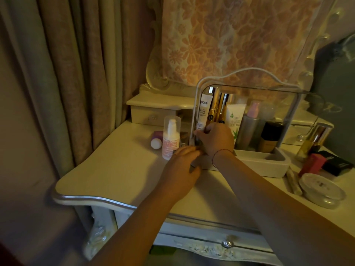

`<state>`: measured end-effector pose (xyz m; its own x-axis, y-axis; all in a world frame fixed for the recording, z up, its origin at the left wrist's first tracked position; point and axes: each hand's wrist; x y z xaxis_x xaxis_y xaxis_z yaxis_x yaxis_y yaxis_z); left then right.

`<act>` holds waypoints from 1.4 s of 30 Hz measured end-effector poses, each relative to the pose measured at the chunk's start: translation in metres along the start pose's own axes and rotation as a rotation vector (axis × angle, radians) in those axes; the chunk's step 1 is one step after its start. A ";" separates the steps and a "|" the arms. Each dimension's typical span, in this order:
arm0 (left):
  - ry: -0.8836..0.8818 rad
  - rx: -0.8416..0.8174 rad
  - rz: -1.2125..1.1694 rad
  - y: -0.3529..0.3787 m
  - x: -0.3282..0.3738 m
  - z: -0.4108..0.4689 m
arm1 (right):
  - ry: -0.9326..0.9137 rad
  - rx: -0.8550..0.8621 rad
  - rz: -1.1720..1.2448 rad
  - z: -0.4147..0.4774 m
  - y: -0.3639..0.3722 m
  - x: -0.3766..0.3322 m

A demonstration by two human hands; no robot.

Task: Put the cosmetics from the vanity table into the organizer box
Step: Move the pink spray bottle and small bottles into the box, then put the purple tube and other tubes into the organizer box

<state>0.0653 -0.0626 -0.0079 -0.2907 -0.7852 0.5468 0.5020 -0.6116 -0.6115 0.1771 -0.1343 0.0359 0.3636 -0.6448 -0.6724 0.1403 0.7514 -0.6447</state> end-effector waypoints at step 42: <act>-0.356 0.056 0.223 -0.071 -0.094 0.015 | -0.028 0.048 0.308 -0.048 -0.027 0.047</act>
<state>0.0695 0.0564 -0.0069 0.1245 -0.8095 0.5737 0.5674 -0.4163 -0.7105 0.1457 -0.1913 0.0041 0.4210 -0.3819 -0.8228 0.0623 0.9171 -0.3938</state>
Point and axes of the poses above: each hand's wrist, its own z-axis towards the middle knuckle, its own y-axis out of the palm, x = y × z, and after that the axes turned 4 degrees about y, right-handed
